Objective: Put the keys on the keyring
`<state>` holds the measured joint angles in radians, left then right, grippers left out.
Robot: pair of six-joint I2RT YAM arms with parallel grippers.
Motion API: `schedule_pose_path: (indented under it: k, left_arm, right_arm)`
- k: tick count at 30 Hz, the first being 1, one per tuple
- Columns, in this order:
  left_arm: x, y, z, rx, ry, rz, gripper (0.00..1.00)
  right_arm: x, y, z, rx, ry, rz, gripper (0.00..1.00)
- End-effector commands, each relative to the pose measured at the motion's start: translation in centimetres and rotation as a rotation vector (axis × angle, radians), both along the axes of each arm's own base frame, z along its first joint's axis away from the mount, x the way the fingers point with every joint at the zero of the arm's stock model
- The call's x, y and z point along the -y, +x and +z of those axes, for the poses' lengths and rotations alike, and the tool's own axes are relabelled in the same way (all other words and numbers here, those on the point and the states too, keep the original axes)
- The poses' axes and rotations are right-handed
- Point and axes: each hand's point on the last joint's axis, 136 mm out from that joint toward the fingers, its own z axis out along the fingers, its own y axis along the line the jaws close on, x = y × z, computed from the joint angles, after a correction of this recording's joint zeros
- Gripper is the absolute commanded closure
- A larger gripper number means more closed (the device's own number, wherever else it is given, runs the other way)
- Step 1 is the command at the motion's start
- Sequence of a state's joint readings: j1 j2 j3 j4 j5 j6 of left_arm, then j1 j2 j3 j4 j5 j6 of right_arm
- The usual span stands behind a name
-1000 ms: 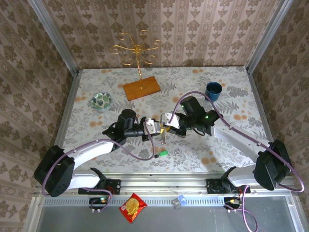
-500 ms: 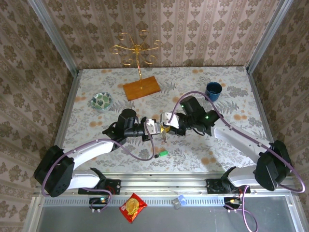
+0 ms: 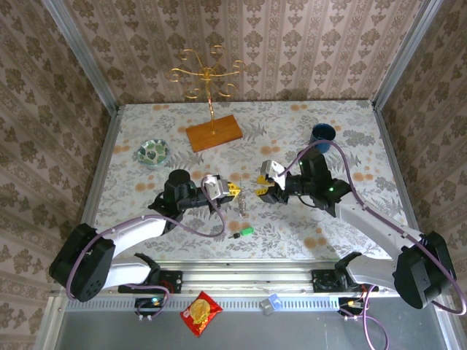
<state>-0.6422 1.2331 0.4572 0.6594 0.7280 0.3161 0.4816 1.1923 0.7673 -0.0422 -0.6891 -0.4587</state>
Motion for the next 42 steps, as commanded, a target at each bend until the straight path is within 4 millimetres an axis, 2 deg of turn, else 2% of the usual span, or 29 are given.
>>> schedule_pose_path:
  k: [1, 9, 24, 28, 35, 37, 38, 39, 42]
  left_arm:
    - [0.3, -0.8, 2.0, 0.01, -0.081, -0.063, 1.0]
    - [0.4, -0.9, 1.9, 0.0, -0.084, -0.078, 1.0]
    - [0.5, -1.1, 1.7, -0.005, -0.082, -0.095, 1.0]
    - [0.5, -1.1, 1.8, -0.002, -0.084, -0.096, 1.0]
    - [0.3, -0.7, 1.9, 0.006, -0.079, -0.074, 1.0]
    - [0.3, -0.5, 1.8, 0.007, -0.072, -0.06, 1.0]
    - [0.3, -0.3, 1.8, 0.006, -0.064, -0.049, 0.92]
    - [0.3, -0.2, 1.7, 0.004, -0.055, -0.042, 0.88]
    - [0.3, 0.0, 1.2, 0.004, -0.008, -0.045, 0.84]
  right_arm:
    - [-1.3, 0.1, 0.9, 0.003, 0.053, 0.047, 0.62]
    - [-2.7, 0.3, 0.8, -0.012, 0.074, 0.096, 0.63]
    - [-3.5, -0.3, 1.5, -0.006, 0.086, 0.128, 0.72]
    - [-3.7, -0.5, 1.3, -0.017, 0.077, 0.144, 0.78]
    - [-3.7, -0.9, 1.3, -0.023, 0.039, 0.171, 0.99]
    - [-3.6, -1.0, 1.2, -0.021, 0.012, 0.175, 1.0]
    - [-3.5, -1.0, 1.1, -0.026, -0.005, 0.175, 1.0]
    - [-3.4, -1.0, 1.0, -0.027, -0.019, 0.174, 1.0]
    - [-3.4, -1.1, 0.7, -0.018, -0.076, 0.183, 1.0]
